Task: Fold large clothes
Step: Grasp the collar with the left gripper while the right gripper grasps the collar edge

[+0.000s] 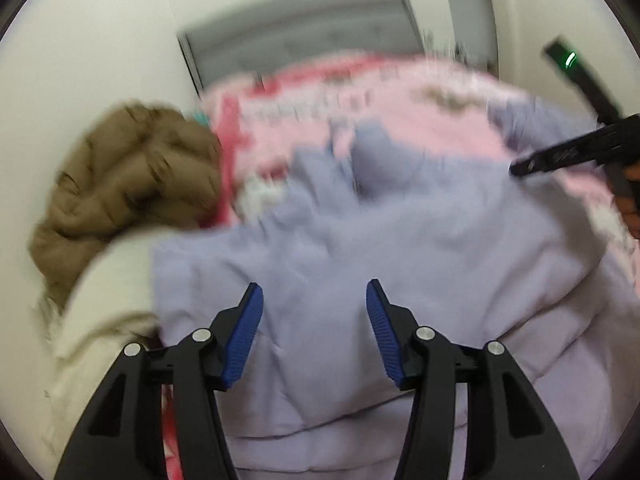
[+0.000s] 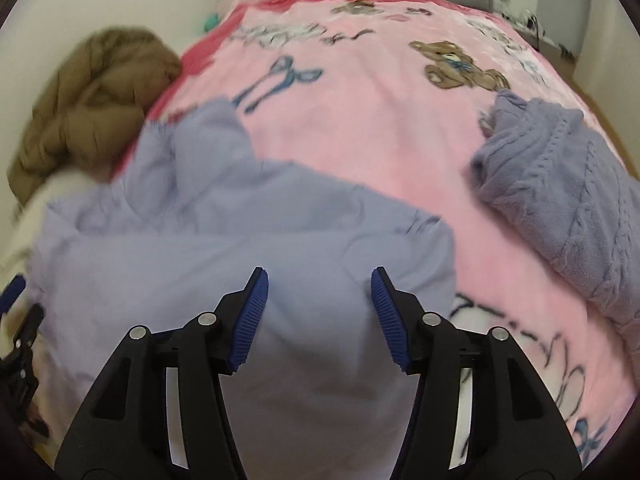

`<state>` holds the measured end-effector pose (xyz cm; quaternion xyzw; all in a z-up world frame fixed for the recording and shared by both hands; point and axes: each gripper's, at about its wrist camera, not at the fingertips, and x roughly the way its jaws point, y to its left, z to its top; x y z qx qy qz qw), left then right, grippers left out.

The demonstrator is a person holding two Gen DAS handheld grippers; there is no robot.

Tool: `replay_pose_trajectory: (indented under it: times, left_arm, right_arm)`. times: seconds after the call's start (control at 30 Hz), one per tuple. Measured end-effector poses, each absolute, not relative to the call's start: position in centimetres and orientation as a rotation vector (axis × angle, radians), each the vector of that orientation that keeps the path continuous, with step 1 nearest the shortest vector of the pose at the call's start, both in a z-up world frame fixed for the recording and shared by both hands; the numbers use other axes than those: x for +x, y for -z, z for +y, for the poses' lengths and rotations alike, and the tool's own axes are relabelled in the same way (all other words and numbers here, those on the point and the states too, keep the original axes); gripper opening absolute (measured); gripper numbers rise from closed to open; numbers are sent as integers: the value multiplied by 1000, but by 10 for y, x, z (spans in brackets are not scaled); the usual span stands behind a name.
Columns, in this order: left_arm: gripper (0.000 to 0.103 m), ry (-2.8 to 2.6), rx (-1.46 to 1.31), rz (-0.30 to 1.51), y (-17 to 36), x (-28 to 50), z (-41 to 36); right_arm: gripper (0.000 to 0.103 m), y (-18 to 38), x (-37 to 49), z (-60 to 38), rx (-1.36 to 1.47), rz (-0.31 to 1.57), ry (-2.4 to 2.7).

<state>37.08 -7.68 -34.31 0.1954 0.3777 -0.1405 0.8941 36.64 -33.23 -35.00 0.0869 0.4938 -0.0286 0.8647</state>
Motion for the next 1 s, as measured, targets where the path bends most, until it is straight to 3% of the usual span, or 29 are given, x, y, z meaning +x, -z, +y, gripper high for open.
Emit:
replay_pose_trajectory:
  times: [0.13, 0.43, 0.53, 0.63, 0.67, 0.8, 1.0]
  left_arm:
    - [54, 299, 231, 928, 369, 395, -61]
    - [54, 276, 307, 940, 385, 399, -72]
    - [54, 285, 328, 890, 363, 390, -72]
    - [59, 326, 322, 781, 331, 390, -62]
    - [65, 340, 316, 739, 316, 397, -58]
    - [66, 424, 327, 749, 292, 459, -58]
    - [66, 664, 479, 883, 314, 566, -95]
  right_arm:
    - [52, 382, 377, -328, 148, 1112, 86]
    - [55, 389, 399, -311, 44, 1175, 125]
    - [61, 362, 387, -316, 62, 1068, 64]
    - [83, 327, 383, -324, 121, 913, -64]
    - [83, 320, 388, -324, 110, 900, -91]
    - [81, 312, 442, -310, -23, 941, -216]
    - [72, 332, 519, -278, -100, 1034, -394]
